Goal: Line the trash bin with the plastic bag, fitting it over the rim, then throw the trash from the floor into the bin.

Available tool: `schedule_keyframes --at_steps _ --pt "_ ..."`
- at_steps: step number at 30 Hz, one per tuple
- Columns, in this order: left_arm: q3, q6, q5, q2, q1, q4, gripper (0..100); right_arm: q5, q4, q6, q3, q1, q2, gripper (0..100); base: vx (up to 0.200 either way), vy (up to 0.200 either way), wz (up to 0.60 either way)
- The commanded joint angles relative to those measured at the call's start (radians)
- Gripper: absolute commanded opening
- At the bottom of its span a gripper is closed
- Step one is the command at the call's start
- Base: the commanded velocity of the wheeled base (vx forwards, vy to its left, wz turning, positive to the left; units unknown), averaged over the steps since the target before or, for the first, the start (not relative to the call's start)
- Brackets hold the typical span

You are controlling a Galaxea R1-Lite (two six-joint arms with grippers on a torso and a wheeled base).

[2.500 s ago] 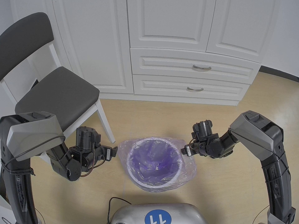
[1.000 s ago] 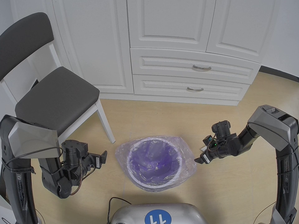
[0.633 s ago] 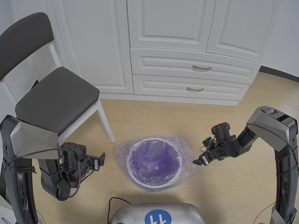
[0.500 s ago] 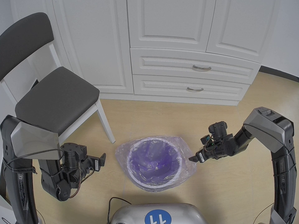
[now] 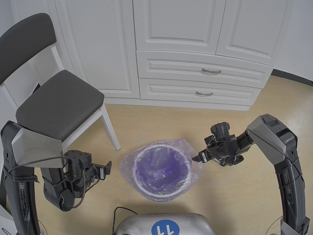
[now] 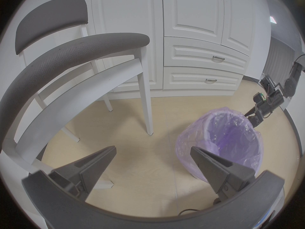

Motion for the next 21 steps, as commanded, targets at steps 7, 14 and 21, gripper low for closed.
schedule_keyframes --at_steps 7,14,21 --pt "-0.019 -0.001 0.000 0.006 -0.016 0.000 100 -0.060 0.000 0.147 -0.262 0.002 0.166 100 0.000 0.000 0.00" --pt "-0.018 -0.001 0.000 0.006 -0.023 0.000 100 -0.058 0.052 0.289 -0.441 0.012 0.253 100 0.000 0.000 0.00" --pt "-0.019 -0.003 -0.001 0.046 -0.055 0.000 100 -0.054 0.118 0.354 -0.456 0.018 0.278 100 0.000 0.000 0.00"
